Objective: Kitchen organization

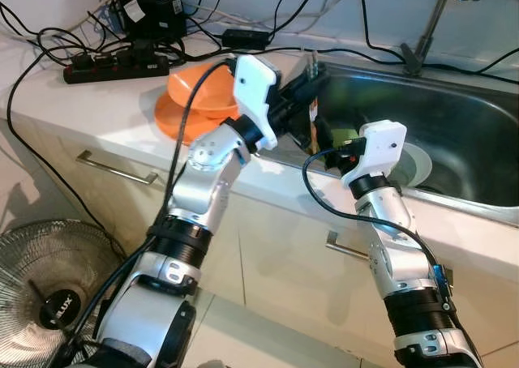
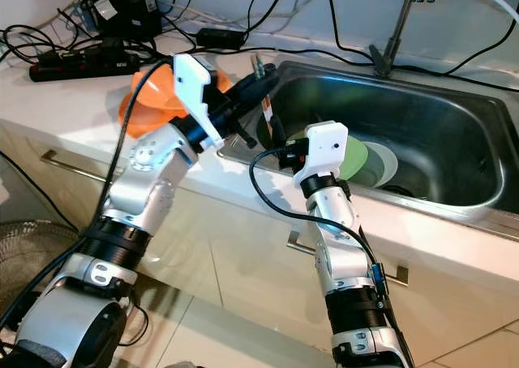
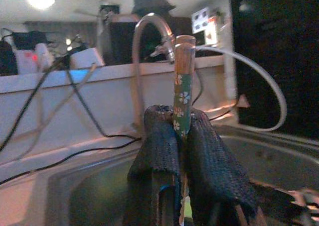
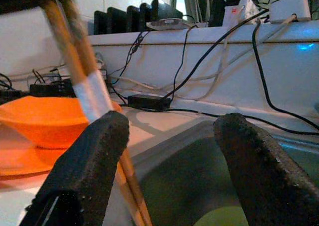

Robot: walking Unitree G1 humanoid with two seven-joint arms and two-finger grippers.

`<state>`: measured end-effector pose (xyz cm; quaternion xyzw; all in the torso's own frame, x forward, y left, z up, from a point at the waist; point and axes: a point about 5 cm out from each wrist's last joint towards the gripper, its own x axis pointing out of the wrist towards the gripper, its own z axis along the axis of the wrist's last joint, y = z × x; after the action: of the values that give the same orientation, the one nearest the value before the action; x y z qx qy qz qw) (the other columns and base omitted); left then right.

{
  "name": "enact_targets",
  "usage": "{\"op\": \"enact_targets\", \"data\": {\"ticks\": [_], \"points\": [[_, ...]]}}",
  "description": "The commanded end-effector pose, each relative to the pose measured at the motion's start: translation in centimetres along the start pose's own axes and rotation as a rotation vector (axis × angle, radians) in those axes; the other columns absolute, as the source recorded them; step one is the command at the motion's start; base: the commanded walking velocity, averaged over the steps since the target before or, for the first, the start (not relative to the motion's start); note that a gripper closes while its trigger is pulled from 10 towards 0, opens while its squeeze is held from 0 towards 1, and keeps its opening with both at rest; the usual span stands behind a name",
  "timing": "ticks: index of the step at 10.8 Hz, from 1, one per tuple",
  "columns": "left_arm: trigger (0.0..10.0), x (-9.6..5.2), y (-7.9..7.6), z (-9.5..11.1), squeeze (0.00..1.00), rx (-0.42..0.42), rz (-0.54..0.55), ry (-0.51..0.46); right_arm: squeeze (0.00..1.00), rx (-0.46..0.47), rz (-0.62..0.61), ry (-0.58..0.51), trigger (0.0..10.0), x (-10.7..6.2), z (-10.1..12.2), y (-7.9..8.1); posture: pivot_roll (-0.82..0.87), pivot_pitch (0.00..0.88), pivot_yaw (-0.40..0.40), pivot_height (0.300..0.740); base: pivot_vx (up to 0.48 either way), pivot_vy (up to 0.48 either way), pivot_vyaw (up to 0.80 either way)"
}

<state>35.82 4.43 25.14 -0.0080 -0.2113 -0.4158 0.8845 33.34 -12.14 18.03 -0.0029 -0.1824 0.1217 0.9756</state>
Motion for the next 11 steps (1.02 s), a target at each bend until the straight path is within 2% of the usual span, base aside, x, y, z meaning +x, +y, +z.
{"op": "enact_targets", "data": {"ticks": [1, 2, 5, 7, 8, 11], "points": [[10.0, 0.3, 0.8, 0.5, 0.00, 0.054, 0.044, 0.001, 0.00, -0.024, -0.042, -0.008, 10.0, 0.1, 0.4, -0.7, 0.13, 0.021, 0.052, 0.740, 0.000, 0.000, 0.00], [10.0, 0.3, 1.1, 0.5, 0.00, 0.062, 0.064, -0.007, 0.00, -0.059, -0.159, 0.021, 10.0, 0.1, 0.2, -2.3, 0.13, 0.021, 0.052, 0.740, 0.000, 0.000, 0.00], [10.0, 0.2, 1.6, -0.1, 0.00, 0.043, 0.132, -0.023, 0.00, -0.109, -0.314, 0.022, 10.0, -0.2, 0.5, -5.3, 0.12, 0.030, 0.049, 0.740, 0.000, 0.000, 0.00], [10.0, 0.3, 1.8, -0.8, 0.00, 0.010, 0.149, -0.014, 0.00, -0.136, -0.356, 0.026, 10.0, -0.3, 0.6, -6.3, 0.11, 0.040, 0.045, 0.740, 0.000, 0.000, 0.00], [10.0, 0.6, 2.1, -1.1, 0.00, -0.033, 0.170, -0.015, 0.00, -0.144, -0.369, 0.026, 10.0, -0.4, 0.7, -6.7, 0.10, 0.044, 0.044, 0.740, 0.000, 0.000, 0.00], [10.0, 1.5, 1.9, -1.8, 0.00, -0.086, 0.181, 0.010, 0.00, -0.147, -0.365, 0.023, 10.0, -0.8, 0.8, -6.5, 0.08, 0.059, 0.039, 0.740, 0.000, 0.000, 0.00]]}}
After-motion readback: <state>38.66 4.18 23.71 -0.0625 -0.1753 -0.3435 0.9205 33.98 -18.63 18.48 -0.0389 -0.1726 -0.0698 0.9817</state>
